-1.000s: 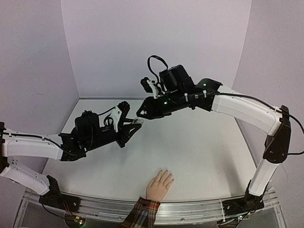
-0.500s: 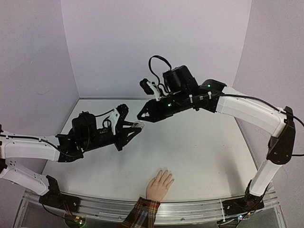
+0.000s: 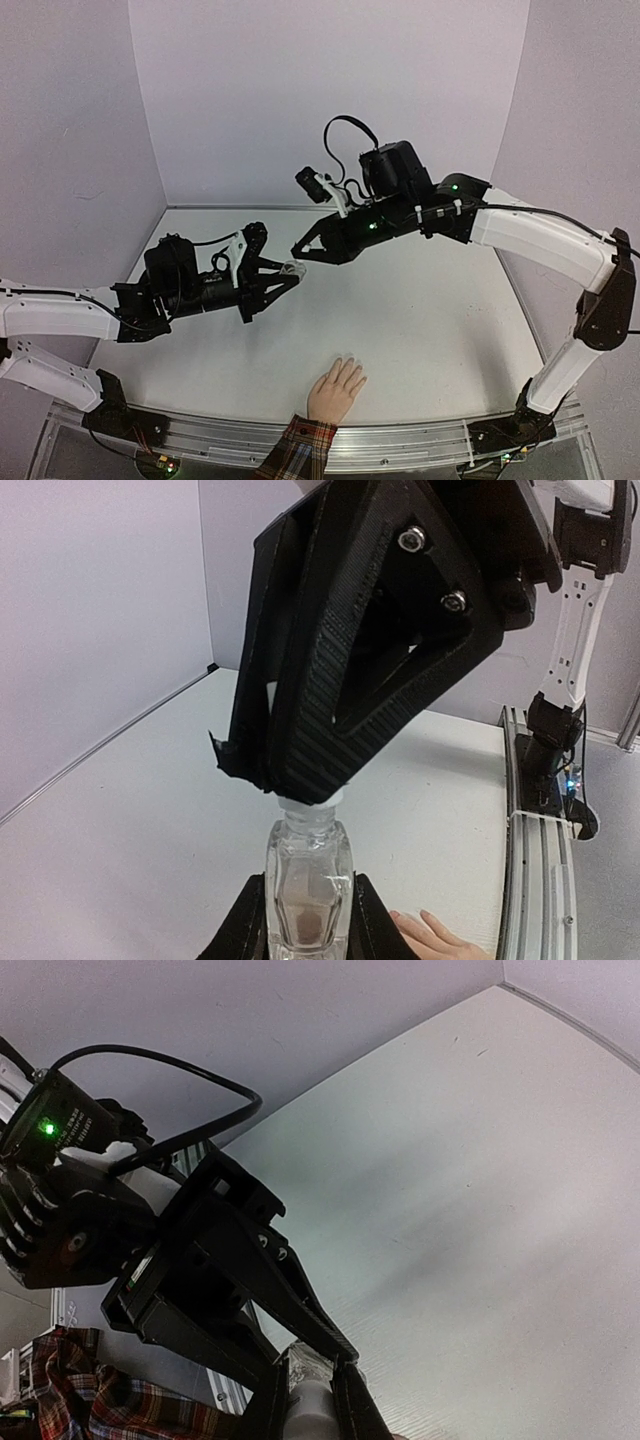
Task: Paint the nails
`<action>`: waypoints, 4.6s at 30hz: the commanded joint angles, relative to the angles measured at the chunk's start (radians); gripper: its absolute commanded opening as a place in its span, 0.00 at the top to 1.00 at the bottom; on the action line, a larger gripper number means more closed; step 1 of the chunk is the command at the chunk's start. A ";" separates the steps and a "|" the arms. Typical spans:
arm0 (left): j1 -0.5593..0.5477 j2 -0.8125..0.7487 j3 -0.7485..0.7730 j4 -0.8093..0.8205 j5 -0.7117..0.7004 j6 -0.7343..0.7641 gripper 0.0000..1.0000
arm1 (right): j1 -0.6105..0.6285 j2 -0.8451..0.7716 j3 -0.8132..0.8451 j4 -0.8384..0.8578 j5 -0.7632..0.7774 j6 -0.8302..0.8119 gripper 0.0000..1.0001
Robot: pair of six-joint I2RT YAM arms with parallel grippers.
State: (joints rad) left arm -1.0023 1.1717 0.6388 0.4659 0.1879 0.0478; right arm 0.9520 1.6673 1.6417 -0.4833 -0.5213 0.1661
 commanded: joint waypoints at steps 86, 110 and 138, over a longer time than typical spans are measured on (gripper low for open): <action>0.015 0.065 0.045 0.067 -0.295 -0.080 1.00 | -0.055 -0.198 -0.874 0.333 0.054 -0.276 1.00; 0.035 0.062 0.036 0.062 -0.263 -0.081 1.00 | -0.055 -0.135 -0.845 0.321 0.042 -0.285 1.00; 0.050 0.065 0.038 0.061 -0.239 -0.086 1.00 | -0.055 -0.115 -0.852 0.358 0.057 -0.270 1.00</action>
State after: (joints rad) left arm -0.9596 1.2617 0.6667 0.4778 -0.0681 -0.0344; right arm 0.8989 1.5494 0.7593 -0.1450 -0.4763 -0.1088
